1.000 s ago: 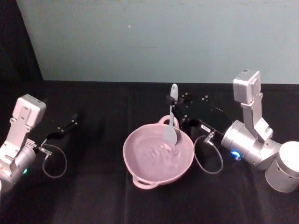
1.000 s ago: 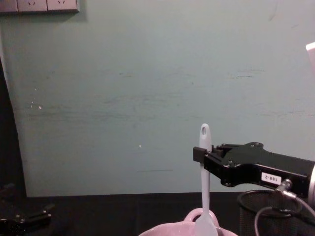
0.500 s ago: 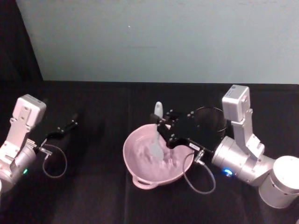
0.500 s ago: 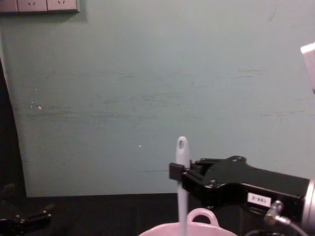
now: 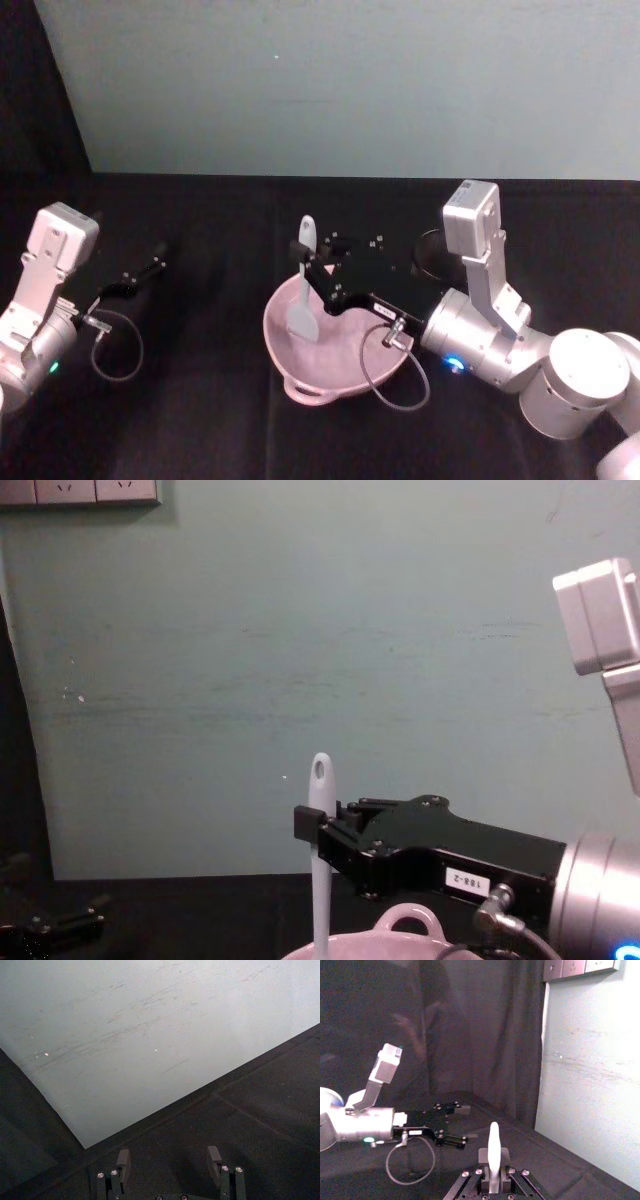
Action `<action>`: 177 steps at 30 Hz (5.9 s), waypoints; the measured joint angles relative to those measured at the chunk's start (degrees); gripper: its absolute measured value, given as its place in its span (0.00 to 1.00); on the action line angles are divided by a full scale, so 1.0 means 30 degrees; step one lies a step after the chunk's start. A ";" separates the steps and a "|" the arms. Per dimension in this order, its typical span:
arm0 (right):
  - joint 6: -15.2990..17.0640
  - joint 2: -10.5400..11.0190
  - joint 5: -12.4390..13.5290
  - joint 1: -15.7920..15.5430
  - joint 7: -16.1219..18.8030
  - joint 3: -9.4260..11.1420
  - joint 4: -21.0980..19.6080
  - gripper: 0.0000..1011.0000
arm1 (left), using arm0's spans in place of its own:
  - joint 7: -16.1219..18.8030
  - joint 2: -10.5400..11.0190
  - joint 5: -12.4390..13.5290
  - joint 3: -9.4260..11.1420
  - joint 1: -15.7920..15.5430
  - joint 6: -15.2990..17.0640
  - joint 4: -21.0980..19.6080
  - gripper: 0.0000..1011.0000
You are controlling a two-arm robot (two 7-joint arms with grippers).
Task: Use the one hand to pick up the spoon and stir the clear water in the bowl.
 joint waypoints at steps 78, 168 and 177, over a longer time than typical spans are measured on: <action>0.0260 0.0889 0.0271 -0.0802 -0.1310 0.1920 -0.0210 0.12 | 0.0000 0.0000 0.0000 0.0001 0.0000 0.0000 0.0000 0.99; -0.0054 0.0411 -0.0641 -0.0654 -0.0174 0.0076 -0.1620 0.12 | 0.0000 0.0000 0.0001 0.0000 0.0000 0.0000 0.0000 0.99; 0.0719 0.1240 0.0289 -0.0502 -0.0198 0.1022 -0.3167 0.12 | 0.0000 0.0000 0.0000 0.0000 0.0000 0.0000 0.0001 0.99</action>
